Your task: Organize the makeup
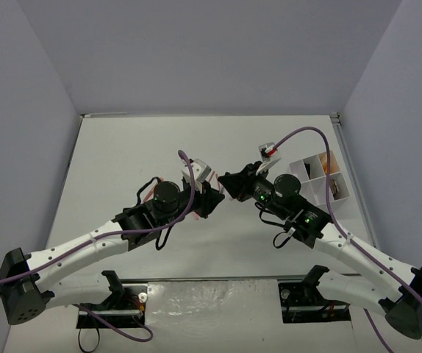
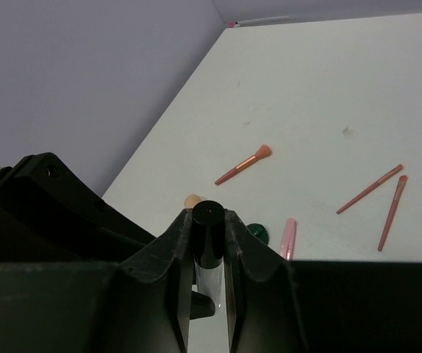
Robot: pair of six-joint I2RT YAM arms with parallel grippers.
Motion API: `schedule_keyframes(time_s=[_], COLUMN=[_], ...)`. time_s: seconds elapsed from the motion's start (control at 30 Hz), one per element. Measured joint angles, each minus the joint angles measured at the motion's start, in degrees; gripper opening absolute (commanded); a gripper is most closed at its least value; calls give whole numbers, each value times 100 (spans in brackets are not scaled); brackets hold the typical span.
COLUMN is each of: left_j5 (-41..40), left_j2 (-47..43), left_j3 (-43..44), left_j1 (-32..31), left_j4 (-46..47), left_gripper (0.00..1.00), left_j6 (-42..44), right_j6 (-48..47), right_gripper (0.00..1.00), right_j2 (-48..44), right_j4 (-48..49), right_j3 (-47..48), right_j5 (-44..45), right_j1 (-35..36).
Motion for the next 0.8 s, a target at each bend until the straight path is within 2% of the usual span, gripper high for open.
schedule_keyframes(time_s=[0.03,0.17,0.2,0.23,0.3,0.33,0.47,0.63,0.7,0.8], left_j5=[-5,-64,-99,-181,-402,-519,-1116,-1616,-1610,-1485], left_j2=[1,12,15,15,15,14,11,-73,-190,-485], left_j3=[6,49,65,82,124,138,373,1054,1216,1260], left_j1=[0,-10,-15,-22,-28,-28,-19,277,661,1697], left_j4=[-8,-106,-136,-173,-302,-366,-1120,-2494,-2973,-3690], left_gripper=[9,58,73,83,93,96,97,97,97,97], left_j6=[1,-4,-8,-18,-78,-86,-261,-473,-517,-490], right_j6=[-10,-78,-108,-165,-338,-432,-924,-1549,-1843,-2238], right_gripper=[0,0,0,0,0,0,0,0,0,0], right_j2=[0,-2,-5,-16,-79,-136,-402,-517,-430,-85], right_j4=[3,-64,-103,-185,-381,-492,-837,-1129,-1201,-1197], right_j3=[-1,-1,-1,-1,-1,-1,6,116,171,359], right_j5=[7,31,51,111,349,485,1028,1595,1811,1991], right_j1=[1,12,14,13,12,11,-121,-914,-1218,-1913])
